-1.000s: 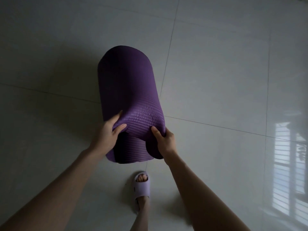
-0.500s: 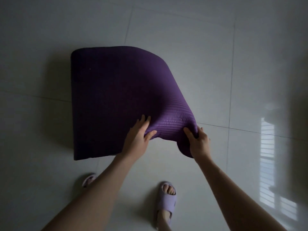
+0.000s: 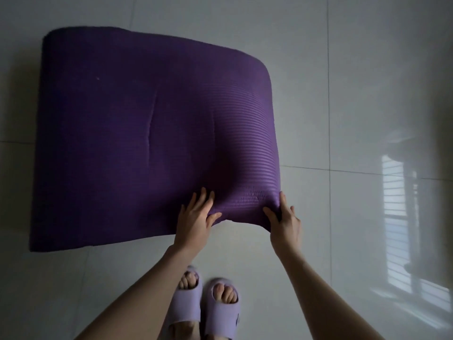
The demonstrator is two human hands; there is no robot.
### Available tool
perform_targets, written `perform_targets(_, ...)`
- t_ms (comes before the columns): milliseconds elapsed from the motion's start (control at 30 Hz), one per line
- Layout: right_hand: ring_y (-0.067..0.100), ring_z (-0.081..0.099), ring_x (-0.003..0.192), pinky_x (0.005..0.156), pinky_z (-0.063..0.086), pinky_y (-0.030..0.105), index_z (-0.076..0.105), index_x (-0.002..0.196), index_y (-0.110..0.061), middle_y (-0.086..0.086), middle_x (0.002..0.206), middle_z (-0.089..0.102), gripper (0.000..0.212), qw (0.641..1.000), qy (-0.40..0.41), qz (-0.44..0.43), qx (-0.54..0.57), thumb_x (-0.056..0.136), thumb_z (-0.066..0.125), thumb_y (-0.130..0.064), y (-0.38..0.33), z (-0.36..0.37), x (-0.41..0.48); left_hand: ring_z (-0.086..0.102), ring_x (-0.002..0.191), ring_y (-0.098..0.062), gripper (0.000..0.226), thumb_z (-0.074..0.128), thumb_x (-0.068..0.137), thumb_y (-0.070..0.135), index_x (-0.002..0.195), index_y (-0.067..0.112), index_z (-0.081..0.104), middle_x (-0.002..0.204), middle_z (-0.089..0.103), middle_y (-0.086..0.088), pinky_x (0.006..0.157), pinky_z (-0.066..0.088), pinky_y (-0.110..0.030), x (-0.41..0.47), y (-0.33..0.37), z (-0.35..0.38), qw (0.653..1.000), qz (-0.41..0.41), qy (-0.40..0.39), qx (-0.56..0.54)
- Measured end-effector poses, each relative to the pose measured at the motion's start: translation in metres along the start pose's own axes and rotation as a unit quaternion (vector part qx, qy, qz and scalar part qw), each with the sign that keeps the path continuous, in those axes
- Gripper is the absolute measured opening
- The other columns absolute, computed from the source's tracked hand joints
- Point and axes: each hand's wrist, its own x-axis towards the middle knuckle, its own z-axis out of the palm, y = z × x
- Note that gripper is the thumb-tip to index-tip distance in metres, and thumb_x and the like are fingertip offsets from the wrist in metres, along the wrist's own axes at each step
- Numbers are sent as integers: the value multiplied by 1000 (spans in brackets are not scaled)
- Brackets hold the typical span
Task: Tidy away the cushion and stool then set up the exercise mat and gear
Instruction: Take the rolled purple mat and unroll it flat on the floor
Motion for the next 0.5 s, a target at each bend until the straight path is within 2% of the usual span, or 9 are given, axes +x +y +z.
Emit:
perform_targets(67,36,52,119,85,44,40,39,143,-28,12,134,56,50,999,-21,-1,-34,96,48,-38,15,22,12,47,124,-45,50,64,85,29,130,10,55,140,49,-18,92,39,-63,6,-21,20,999,-2,-21,42)
perform_targets(100,34,51,122,87,43,39,42,141,-26,10,138,53,46,998,-40,-9,-47,96,49,-35,16,29,16,48,123,-45,48,66,84,27,128,13,57,139,50,-16,91,39,-65,8,-26,24,998,2,-35,58)
perform_targets(167,27,38,137,96,40,37,36,145,-26,-2,150,39,55,995,-75,-45,-52,94,54,-37,16,47,24,46,127,-41,48,66,84,27,131,18,56,141,49,-13,96,34,-65,13,-36,33,996,6,-49,75)
perform_targets(233,23,23,144,105,35,40,23,150,-27,-7,156,25,67,994,-80,-63,-42,93,55,-41,11,64,36,49,125,-41,51,64,83,33,130,14,56,139,50,-17,97,36,-61,23,-47,38,997,3,-12,76)
perform_targets(300,23,9,147,111,27,45,14,151,-28,-7,159,13,72,993,-68,-72,-59,93,52,-45,5,74,52,54,118,-43,54,59,79,40,123,8,60,131,55,-23,93,40,-60,36,-59,32,996,-8,41,83)
perform_targets(333,23,4,148,114,23,47,11,152,-29,-7,160,8,73,992,-66,-80,-76,93,51,-45,1,77,62,52,120,-43,57,57,78,42,123,8,60,133,53,-24,96,37,-60,44,-67,28,992,-15,78,101)
perform_targets(400,24,-4,148,117,13,51,6,152,-32,-6,161,-1,75,986,-72,-102,-107,93,51,-46,-8,84,84,36,133,-43,65,62,80,45,133,10,51,144,39,-26,107,19,-61,61,-81,17,978,-37,142,147)
perform_targets(500,28,-16,146,114,0,57,2,151,-37,-6,160,-11,81,977,-93,-138,-132,89,52,-54,-23,100,113,4,144,-40,86,57,80,59,149,19,24,155,9,-25,109,-10,-58,83,-102,7,967,-84,140,194)
